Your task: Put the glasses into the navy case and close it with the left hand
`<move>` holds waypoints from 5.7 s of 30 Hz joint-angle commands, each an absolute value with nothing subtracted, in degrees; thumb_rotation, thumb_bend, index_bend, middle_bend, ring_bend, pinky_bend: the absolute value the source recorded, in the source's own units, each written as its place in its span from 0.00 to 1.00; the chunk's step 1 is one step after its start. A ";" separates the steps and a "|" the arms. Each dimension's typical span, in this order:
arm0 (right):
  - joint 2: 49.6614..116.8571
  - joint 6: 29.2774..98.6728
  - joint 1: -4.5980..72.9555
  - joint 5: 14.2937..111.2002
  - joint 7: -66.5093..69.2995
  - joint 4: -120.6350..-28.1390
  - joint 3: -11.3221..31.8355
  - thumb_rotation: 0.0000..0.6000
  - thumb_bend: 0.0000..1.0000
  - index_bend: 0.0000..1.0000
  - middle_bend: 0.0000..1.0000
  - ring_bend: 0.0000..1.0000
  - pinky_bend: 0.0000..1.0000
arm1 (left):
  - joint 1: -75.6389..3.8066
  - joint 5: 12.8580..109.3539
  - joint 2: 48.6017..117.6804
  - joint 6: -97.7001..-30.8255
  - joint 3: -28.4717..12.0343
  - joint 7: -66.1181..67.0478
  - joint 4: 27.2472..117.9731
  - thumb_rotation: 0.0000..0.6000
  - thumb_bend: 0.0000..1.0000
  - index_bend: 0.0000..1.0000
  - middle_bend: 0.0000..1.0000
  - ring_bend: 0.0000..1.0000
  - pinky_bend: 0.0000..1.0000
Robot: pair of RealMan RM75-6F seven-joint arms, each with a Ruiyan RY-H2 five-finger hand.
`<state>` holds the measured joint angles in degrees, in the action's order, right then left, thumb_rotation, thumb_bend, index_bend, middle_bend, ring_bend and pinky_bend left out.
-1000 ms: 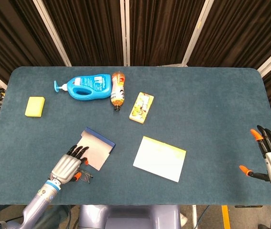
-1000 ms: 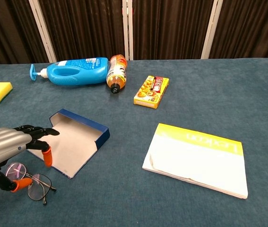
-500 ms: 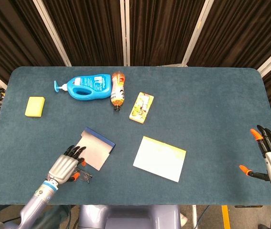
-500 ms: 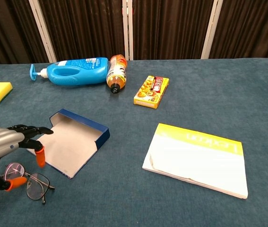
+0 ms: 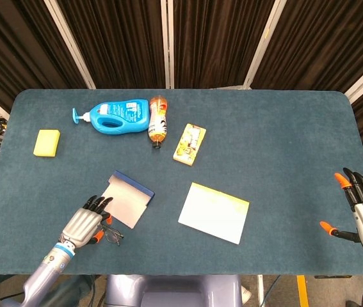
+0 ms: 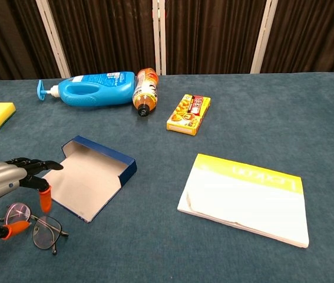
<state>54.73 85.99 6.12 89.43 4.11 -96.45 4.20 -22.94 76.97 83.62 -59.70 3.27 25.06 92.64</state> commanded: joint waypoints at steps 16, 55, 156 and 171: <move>54.77 85.62 6.24 89.42 4.04 -96.43 4.12 1.00 0.00 0.00 0.00 0.00 0.00 | -23.27 76.49 83.87 -59.18 3.58 23.99 91.61 1.00 0.46 0.52 0.00 0.00 0.00; 55.63 83.19 7.32 87.07 3.32 -95.50 4.74 1.00 0.00 0.00 0.00 0.00 0.00 | -33.27 69.27 90.11 -54.40 -7.03 22.32 83.12 1.00 0.55 0.59 0.00 0.00 0.00; 56.13 82.62 7.52 85.91 2.30 -95.00 4.97 1.00 0.00 0.00 0.00 0.00 0.00 | -38.78 74.27 89.81 -55.54 -5.04 11.02 77.26 1.00 0.10 0.00 0.00 0.00 0.00; 55.75 83.45 7.19 86.88 2.69 -95.59 4.72 1.00 0.00 0.00 0.00 0.00 0.00 | -33.61 82.34 85.51 -60.09 1.79 6.71 79.75 1.00 0.27 0.26 0.00 0.00 0.00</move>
<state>55.75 83.44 7.19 86.87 2.69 -95.59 4.73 -33.97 81.95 85.20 -60.05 1.41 7.22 80.33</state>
